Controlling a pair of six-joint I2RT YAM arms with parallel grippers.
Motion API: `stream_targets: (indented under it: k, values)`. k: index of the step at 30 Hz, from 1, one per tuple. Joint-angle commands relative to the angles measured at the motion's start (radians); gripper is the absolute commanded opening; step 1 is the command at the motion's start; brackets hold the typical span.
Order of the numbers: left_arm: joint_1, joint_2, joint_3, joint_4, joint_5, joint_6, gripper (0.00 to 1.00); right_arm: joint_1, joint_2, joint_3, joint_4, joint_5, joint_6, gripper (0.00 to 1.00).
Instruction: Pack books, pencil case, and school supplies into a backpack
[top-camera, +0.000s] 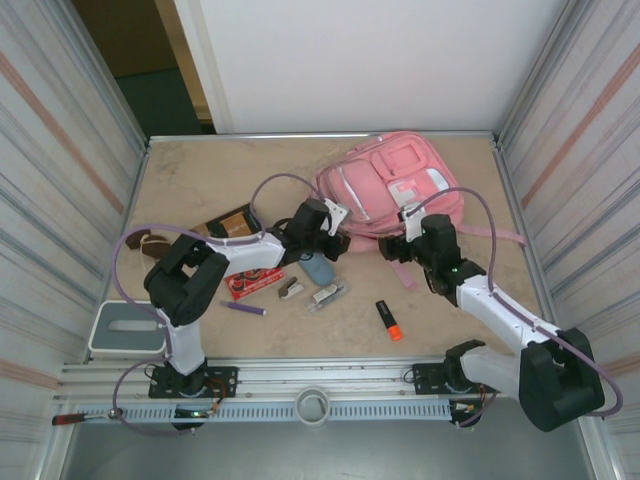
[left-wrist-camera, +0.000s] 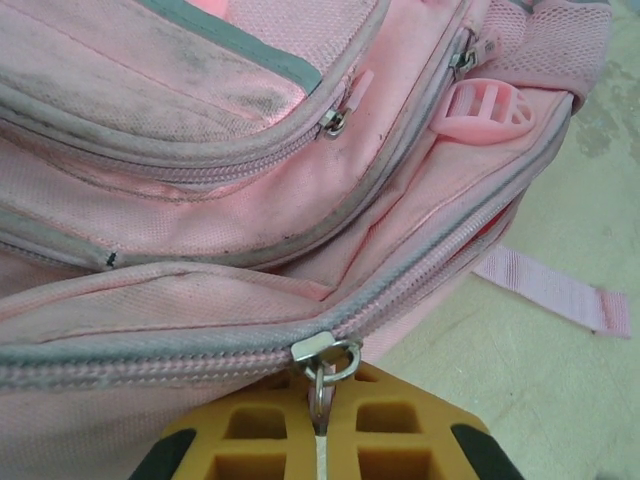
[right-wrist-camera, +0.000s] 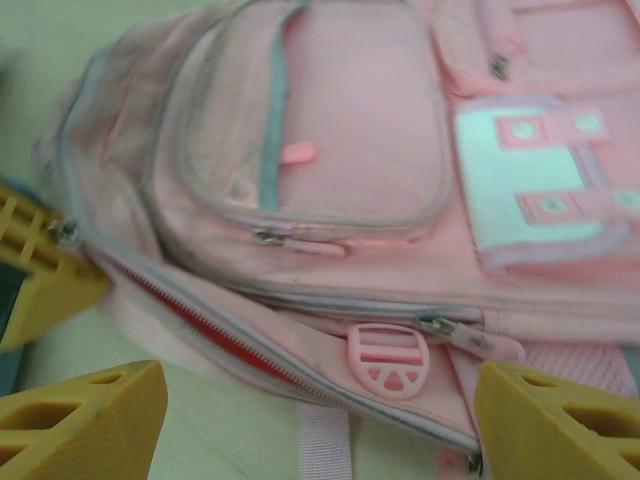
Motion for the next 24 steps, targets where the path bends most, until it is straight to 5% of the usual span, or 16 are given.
stream_targets:
  k: [1, 13, 16, 20, 24]
  values:
    - [0.002, -0.055, 0.042, -0.015, 0.096, 0.002, 0.0, 0.01, 0.044, -0.011, 0.104, -0.035, -0.261, 0.78]
    - [0.005, -0.047, 0.06, -0.028, 0.114, 0.009, 0.0, 0.071, 0.287, 0.065, 0.165, -0.073, -0.555, 0.71]
    - [0.005, -0.042, 0.064, -0.028, 0.115, 0.005, 0.0, 0.079, 0.341, 0.097, 0.174, -0.02, -0.584, 0.54]
    - [0.008, -0.053, 0.048, -0.022, 0.099, 0.002, 0.0, 0.076, 0.342, 0.066, 0.211, 0.041, -0.598, 0.17]
    - [0.033, -0.078, 0.013, -0.022, 0.07, 0.003, 0.0, 0.066, 0.31, 0.034, 0.212, 0.092, -0.59, 0.02]
